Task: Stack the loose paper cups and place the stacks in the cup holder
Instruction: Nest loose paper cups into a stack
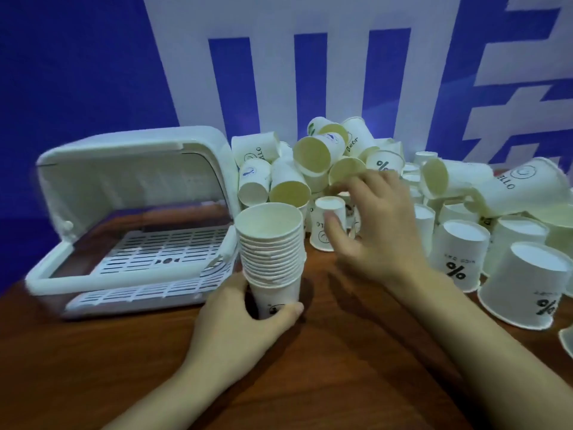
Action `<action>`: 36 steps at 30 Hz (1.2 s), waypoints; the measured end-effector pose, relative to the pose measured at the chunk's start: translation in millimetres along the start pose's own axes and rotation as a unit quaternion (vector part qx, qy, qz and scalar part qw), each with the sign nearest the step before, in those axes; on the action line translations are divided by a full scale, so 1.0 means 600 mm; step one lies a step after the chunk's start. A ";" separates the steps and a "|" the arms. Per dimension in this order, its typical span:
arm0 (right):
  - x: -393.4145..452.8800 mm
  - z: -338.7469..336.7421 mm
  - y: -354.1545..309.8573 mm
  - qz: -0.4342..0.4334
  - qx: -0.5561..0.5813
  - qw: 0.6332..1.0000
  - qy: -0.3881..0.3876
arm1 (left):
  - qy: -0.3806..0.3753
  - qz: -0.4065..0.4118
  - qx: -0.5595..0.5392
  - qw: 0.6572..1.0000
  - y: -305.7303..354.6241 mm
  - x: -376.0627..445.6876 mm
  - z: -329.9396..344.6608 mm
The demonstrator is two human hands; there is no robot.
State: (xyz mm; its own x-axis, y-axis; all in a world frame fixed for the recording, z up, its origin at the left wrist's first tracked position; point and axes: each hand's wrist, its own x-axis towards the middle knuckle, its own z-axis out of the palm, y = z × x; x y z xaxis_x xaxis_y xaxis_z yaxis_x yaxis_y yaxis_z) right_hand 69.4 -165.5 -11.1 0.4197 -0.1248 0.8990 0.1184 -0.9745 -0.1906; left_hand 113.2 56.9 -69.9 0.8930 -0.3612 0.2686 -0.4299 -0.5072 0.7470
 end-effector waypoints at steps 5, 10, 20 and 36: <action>0.002 -0.052 0.027 0.134 -0.180 0.945 -0.239 | -0.015 0.014 -0.004 1.000 0.000 -0.004 0.007; 0.008 -0.062 0.035 0.152 -0.262 0.871 -0.386 | -0.027 0.011 -0.015 0.999 0.007 -0.007 0.006; 0.027 -0.083 0.003 0.307 0.110 0.942 -0.085 | -0.018 0.000 -0.016 1.000 0.007 -0.008 0.005; -0.004 -0.051 -0.069 0.252 0.466 0.833 -0.160 | -0.091 0.096 -0.042 0.990 0.026 -0.017 0.011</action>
State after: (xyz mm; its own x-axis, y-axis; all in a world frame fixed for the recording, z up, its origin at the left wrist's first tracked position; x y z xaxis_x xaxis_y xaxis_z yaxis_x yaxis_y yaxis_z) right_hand 35.7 -130.8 6.6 0.8283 -0.2729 0.4893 0.4387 -0.2271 -0.8694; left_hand 96.4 47.3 -65.1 0.7544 -0.5828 0.3019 -0.5695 -0.3526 0.7425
